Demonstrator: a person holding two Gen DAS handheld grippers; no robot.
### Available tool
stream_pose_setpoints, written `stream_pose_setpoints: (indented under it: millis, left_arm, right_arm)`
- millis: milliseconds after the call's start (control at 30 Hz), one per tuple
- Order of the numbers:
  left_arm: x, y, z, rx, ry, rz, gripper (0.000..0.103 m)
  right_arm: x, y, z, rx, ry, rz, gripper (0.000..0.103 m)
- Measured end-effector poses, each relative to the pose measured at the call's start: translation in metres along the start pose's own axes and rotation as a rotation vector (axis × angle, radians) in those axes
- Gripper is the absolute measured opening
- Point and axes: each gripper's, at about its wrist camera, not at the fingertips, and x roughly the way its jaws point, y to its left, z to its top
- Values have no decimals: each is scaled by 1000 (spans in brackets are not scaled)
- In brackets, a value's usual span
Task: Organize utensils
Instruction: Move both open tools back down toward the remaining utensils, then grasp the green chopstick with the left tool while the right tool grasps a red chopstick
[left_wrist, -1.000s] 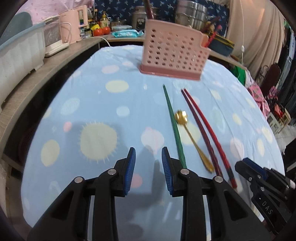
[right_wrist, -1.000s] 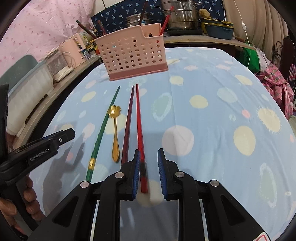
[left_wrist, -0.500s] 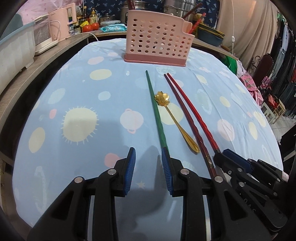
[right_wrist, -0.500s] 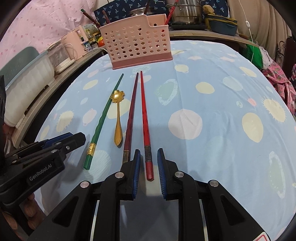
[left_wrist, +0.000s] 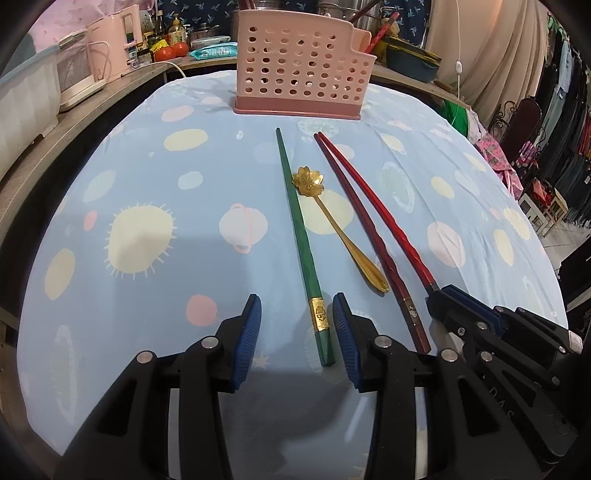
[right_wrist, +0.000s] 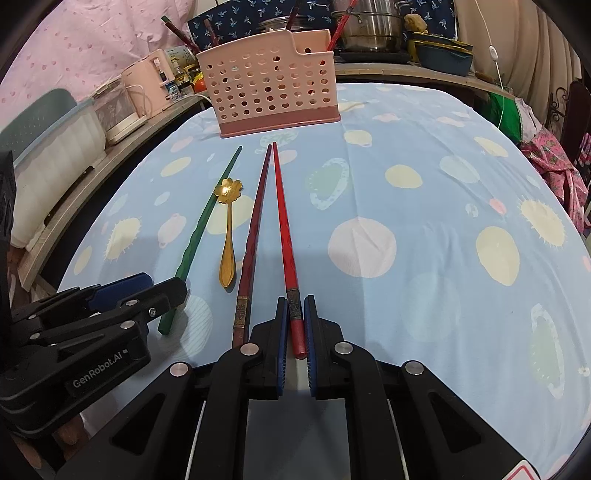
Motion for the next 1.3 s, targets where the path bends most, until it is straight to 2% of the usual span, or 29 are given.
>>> stream_pose_setpoints:
  millis: [100,233,333,433,700,967,1300]
  left_arm:
    - [1,0,-1,8,-5,8,37]
    - [1,-1,-1,16,-9,13,30]
    - [1,-1,-1,18,-8,1,19]
    - [1,-2,-2,20,-8,-6,14]
    - [0,1,-2,1,-3,-29,8]
    - [-5,6,0,-29,-1,-58,7]
    - [-27,15,10,-61,-52,-66,7]
  right_arm:
    - [0,-1,0,3,-1,3,8]
    - [0,-1,-1,6,-3,5,8]
    - [0,-1,-1,8,-3,5,8]
    - [-1,-1,-1,10,-3,6,8]
    - [-1,-1,-1,17,-4,10,8]
    - [-7,-3,-1,29,-13,17,8]
    - [-29,-9,11,55,-68,32,8]
